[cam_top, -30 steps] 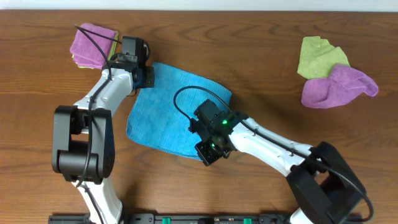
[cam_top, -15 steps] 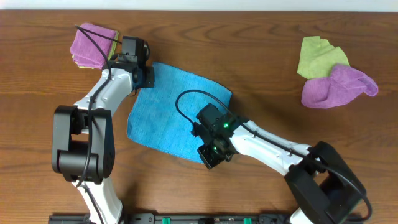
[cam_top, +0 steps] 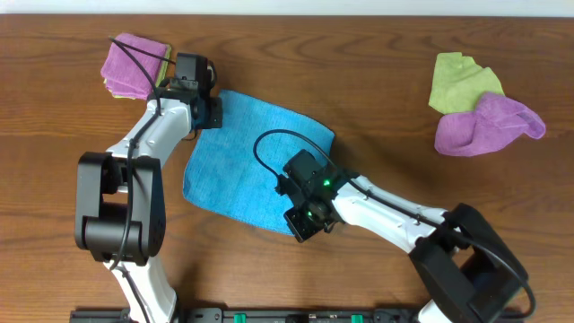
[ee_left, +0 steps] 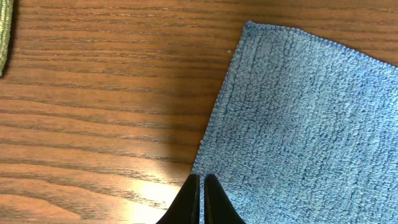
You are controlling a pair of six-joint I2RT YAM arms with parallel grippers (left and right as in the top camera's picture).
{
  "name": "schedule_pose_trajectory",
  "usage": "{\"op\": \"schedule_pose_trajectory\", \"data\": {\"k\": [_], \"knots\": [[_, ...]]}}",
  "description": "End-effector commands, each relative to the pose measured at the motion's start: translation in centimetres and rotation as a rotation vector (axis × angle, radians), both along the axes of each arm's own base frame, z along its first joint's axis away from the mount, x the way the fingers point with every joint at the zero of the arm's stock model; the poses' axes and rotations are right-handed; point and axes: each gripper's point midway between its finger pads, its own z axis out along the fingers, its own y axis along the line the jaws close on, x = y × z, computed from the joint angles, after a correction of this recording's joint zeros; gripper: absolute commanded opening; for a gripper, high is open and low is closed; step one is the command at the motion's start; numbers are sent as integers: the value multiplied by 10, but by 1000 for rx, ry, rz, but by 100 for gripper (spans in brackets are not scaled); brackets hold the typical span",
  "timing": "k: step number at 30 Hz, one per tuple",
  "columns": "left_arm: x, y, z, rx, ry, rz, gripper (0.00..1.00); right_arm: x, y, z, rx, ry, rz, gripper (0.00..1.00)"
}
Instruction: Fold the cloth
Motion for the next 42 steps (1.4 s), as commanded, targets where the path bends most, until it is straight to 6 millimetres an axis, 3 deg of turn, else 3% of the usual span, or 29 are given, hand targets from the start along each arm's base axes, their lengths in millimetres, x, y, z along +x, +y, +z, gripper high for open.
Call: {"op": "schedule_pose_trajectory", "data": {"k": [1,9,18,22,30,38,42], "knots": [[7,0,6,-3,-17,5,6,-5,-2,-5,-15,15,-14,2],[9,0,15,-6,-37,5,6,-1,-13,-9,-73,-6,-39,2],[11,0,60,-17,-126,5,6,4,-29,-13,-161,-32,-97,2],[2,1,69,-15,-117,5,6,9,-47,-15,-246,-49,-168,2],[-32,5,58,5,26,6,6,24,-75,-16,-315,-59,-274,1],[-51,7,50,2,111,30,6,38,-103,-16,-350,-42,-366,1],[-61,2,48,-28,152,23,6,38,-104,-16,-336,-23,-380,2]]}}
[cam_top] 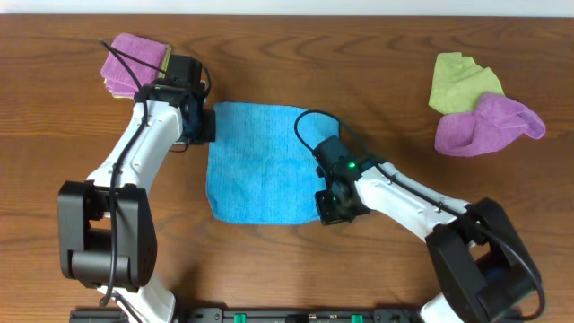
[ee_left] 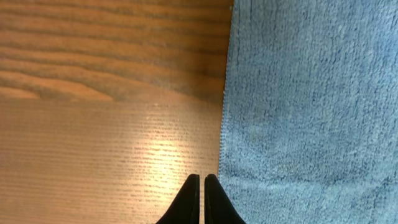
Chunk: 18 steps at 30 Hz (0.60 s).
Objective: Fold the cloth
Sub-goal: 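Position both grippers at the near corners of the blue cloth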
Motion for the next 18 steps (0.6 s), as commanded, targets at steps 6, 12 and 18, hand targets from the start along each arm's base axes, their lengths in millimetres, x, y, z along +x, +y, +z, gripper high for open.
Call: {"op": "schedule_pose_trajectory", "data": {"k": [6,12,18], "knots": [[-1,-24,56,-158,-106,-17,6,2,0,6,16,5,-25,1],[-38,-21,91,-164,-96,-19,6,20,10,69,110,-152,-12,2],[-86,-17,68,-167,44,21,6,12,-18,105,57,-257,-30,2]]}}
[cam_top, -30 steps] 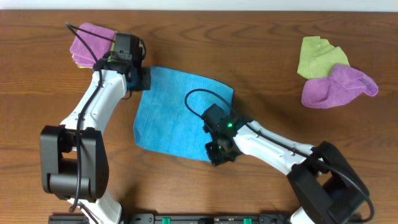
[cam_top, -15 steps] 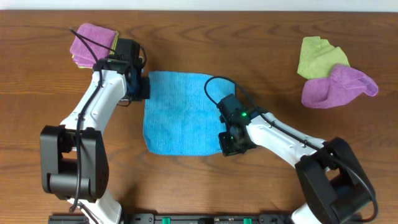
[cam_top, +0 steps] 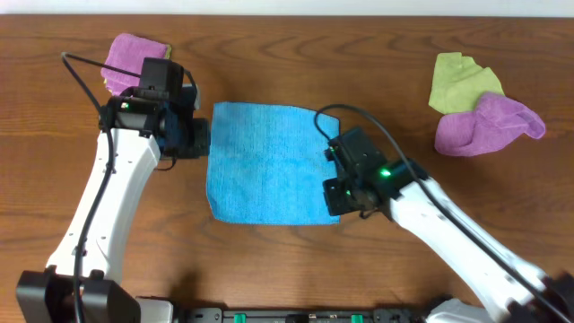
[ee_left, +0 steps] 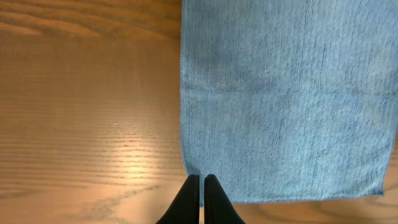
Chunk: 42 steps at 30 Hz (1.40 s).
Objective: Fold the cloth
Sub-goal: 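Position both grippers at the near corners of the blue cloth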
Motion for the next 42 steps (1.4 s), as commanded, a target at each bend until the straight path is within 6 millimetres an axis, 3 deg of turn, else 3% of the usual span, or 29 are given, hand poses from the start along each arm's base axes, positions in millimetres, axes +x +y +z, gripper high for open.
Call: {"op": "schedule_pose_trajectory", "data": {"k": [1,5,7,9,15,21,25,30,34,39,42], "knots": [[-28,-3,-24,-37,82,26,6,-3,-22,1,-53,-10,-37,2],[-67,-15,-55,-137,128,48,6,-14,-22,-18,41,68,-54,5],[-83,-22,-66,-202,134,59,6,-18,-14,-24,135,99,-32,15],[-93,-30,-75,-264,135,72,6,-19,-11,-28,200,116,-25,32],[-114,-36,-100,-323,196,114,9,-23,-12,-31,236,136,-9,52],[-122,-18,-121,-243,201,157,28,-33,-14,-50,337,195,-47,49],[-115,-14,-121,-260,174,180,42,-36,-20,-54,372,210,-61,52],[-104,-14,-121,-272,139,182,49,-37,-23,-58,392,217,-75,52],[-100,-15,-130,-273,156,191,49,-37,-19,-62,417,235,-74,52],[-100,-18,-140,-286,189,191,41,-37,-17,-70,455,287,-94,52],[-100,-18,-141,-285,192,191,31,-39,-20,-77,457,321,-110,52]]}}
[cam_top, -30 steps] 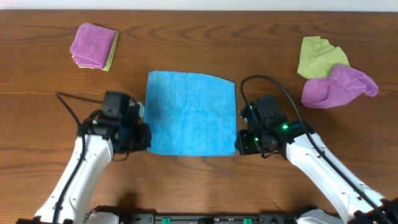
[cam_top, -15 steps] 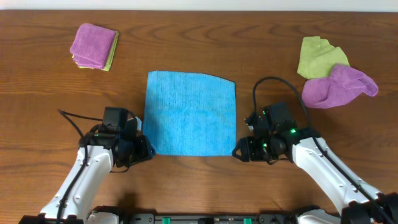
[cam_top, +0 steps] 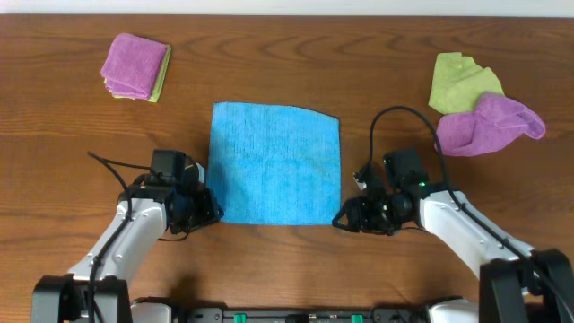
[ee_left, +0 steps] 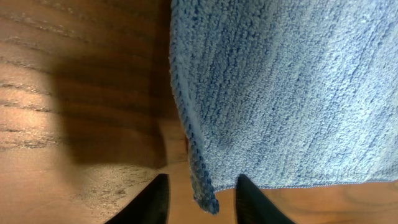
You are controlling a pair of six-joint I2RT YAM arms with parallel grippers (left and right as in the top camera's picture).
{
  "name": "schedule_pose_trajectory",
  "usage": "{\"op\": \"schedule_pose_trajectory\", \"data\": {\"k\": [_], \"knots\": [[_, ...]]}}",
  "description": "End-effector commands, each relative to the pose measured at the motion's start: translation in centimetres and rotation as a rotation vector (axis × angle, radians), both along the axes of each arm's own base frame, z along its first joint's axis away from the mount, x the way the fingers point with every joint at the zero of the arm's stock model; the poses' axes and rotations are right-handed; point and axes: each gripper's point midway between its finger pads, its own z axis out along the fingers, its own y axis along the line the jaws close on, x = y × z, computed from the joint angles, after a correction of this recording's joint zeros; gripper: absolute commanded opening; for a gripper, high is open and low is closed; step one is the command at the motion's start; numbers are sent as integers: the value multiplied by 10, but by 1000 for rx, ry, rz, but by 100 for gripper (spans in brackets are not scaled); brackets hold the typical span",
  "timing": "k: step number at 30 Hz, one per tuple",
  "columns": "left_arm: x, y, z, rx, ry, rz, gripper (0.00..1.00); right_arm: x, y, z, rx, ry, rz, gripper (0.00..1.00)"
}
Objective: Fold the cloth
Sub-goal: 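Position both grippers at the near corners of the blue cloth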
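Note:
The blue cloth [cam_top: 275, 163] lies flat and square in the middle of the table. My left gripper [cam_top: 204, 209] sits low at its near left corner. In the left wrist view this gripper [ee_left: 201, 198] is open, and the cloth's corner [ee_left: 202, 190] with its slightly raised edge lies between the two fingers [ee_left: 155, 196]. My right gripper [cam_top: 344, 219] is just off the cloth's near right corner, and the overhead view does not show how its fingers stand.
A folded purple cloth [cam_top: 134, 63] on a green one lies at the far left. A crumpled green cloth [cam_top: 457, 81] and a crumpled purple cloth [cam_top: 489, 124] lie at the far right. Bare wood table [cam_top: 72, 161] surrounds the blue cloth.
My left gripper was shut beside the cloth's far left edge; now it is open around the near left corner. The right gripper has moved from the right edge to the near right corner.
The blue cloth first lay askew, with my left gripper shut at its far left corner and the right at its near corner. Then it lay squared to the table with both grippers at its sides. Now both grippers are at its near corners, the left one open.

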Motion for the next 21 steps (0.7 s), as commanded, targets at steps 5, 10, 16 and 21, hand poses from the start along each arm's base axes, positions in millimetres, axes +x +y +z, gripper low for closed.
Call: {"op": "schedule_pose_trajectory", "data": {"k": [5,10,16,21], "knots": [[1,0,-1,-7,0,5,26,-8,2,-11,43,65,7,51],[2,0,-1,-8,-5,5,22,-5,3,-20,40,84,-8,49],[2,0,-1,-9,-5,8,22,3,5,-26,43,76,-26,47],[2,-1,-1,-13,-5,7,22,4,3,-37,29,95,-33,41]]}}
